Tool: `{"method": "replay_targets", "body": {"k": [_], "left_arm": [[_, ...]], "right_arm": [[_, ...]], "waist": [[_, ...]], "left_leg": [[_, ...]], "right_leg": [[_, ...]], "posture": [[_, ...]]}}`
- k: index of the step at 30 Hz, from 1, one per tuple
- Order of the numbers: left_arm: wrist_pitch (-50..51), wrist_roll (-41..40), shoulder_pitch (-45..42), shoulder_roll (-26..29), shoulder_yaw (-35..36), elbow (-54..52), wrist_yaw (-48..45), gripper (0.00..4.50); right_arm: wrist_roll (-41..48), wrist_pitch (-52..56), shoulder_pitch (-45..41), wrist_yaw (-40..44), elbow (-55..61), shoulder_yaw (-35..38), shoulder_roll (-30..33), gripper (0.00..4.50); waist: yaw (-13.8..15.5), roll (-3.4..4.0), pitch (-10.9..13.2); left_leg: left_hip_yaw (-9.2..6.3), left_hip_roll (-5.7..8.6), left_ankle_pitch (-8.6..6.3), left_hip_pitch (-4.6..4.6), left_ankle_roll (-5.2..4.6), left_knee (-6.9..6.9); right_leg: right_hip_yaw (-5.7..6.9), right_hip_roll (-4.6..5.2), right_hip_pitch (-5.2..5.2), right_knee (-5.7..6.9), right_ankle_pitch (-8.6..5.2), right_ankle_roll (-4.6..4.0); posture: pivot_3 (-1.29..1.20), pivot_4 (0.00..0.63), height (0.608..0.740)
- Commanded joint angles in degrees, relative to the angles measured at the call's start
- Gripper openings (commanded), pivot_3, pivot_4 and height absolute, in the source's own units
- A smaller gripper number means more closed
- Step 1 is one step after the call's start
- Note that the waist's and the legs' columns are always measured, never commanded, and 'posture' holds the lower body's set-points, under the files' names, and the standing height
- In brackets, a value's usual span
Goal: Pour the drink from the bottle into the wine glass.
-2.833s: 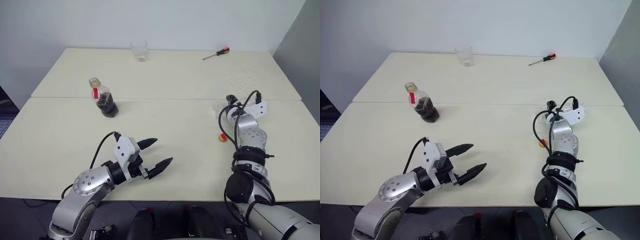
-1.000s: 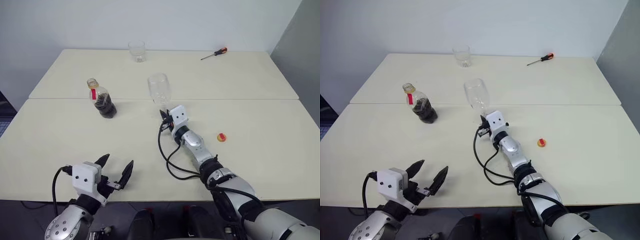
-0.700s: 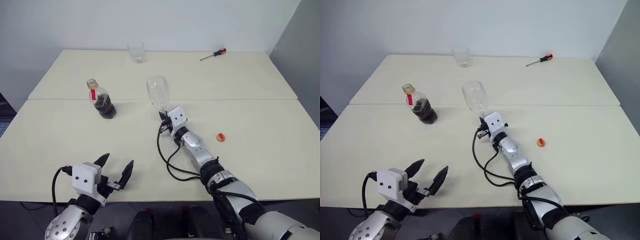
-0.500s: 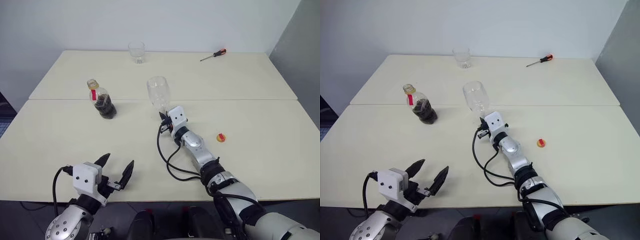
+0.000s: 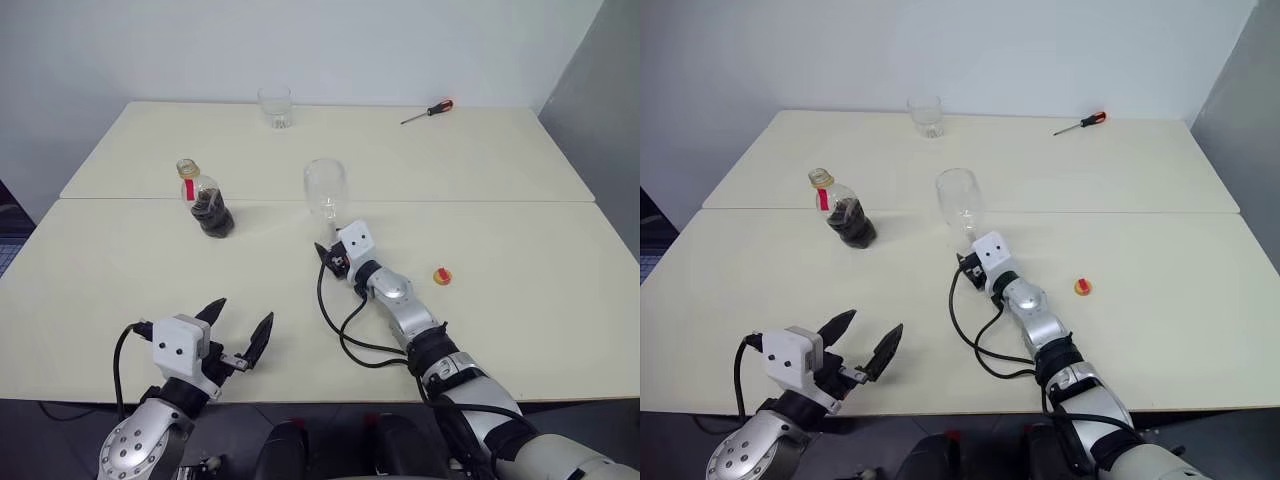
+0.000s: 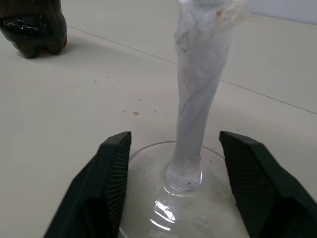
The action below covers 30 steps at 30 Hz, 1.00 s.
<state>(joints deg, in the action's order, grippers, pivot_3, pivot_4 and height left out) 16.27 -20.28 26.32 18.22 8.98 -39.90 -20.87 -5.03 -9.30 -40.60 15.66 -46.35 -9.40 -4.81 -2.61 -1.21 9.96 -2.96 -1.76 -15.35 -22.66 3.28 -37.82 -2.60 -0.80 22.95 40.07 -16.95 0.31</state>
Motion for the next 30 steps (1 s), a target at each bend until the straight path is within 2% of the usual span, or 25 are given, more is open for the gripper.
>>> {"method": "replay_targets", "body": {"k": [1,7,11,17,22,30], "left_arm": [[-0.58,0.03,-0.25,0.14,-0.01,-0.40,-0.12,4.50],[-0.83,0.31,-0.57,-0.11,-0.30,-0.04,0.01,4.50],[-0.51,0.40,-1.00,-0.20,-0.57,-0.20,0.34,4.50],[0.42,0.11,-1.91,0.02,0.09,-0.36,1.02,4.50],[0.93,-0.52,-0.88,-1.00,1.64,0.99,2.32,4.50],[0.86,-0.94,-0.79,-2.21,4.31,4.48,4.06,4.50]], "right_arm": [[-0.50,2.02,0.54,-0.13,-0.81,-0.12,0.52,3.80],[-0.44,3.08,1.66,1.23,2.29,-0.01,1.52,3.80],[0.02,5.52,4.64,3.14,9.21,-0.17,3.27,3.80],[1.60,13.74,11.56,6.97,26.32,0.25,7.97,3.80],[4.69,22.89,19.37,10.96,44.17,1.87,14.72,3.80],[20.81,34.52,27.55,22.25,68.65,6.50,23.40,3.80]], "waist": [[0.00,0.00,0.00],[0.16,0.01,0.01],[0.76,0.01,0.01],[0.90,0.01,0.02],[0.83,0.02,0.06],[0.73,-0.01,0.14]], "left_leg": [[0.00,0.00,0.00,0.02,0.00,0.00],[-0.06,0.00,-0.01,0.25,0.00,0.03],[-0.08,0.01,-0.01,0.24,-0.01,0.02],[-0.09,0.00,-0.01,0.25,-0.01,0.01],[-0.12,0.00,-0.01,0.21,0.00,0.04],[-0.14,0.02,-0.02,0.24,-0.01,0.09]], "right_leg": [[0.00,0.00,-0.02,0.00,0.00,0.00],[0.05,0.00,-0.33,-0.11,-0.01,0.00],[0.06,0.01,-0.36,-0.13,-0.02,0.00],[0.06,0.02,-0.39,-0.16,-0.03,0.02],[0.07,0.05,-0.36,-0.19,-0.03,0.03],[0.10,-0.08,-0.34,-0.19,-0.24,0.19]], "posture": [[0.00,0.150,0.740],[0.00,0.150,0.740],[0.00,0.150,0.740],[0.00,0.150,0.740],[0.00,0.150,0.740],[0.00,0.150,0.740]]}}
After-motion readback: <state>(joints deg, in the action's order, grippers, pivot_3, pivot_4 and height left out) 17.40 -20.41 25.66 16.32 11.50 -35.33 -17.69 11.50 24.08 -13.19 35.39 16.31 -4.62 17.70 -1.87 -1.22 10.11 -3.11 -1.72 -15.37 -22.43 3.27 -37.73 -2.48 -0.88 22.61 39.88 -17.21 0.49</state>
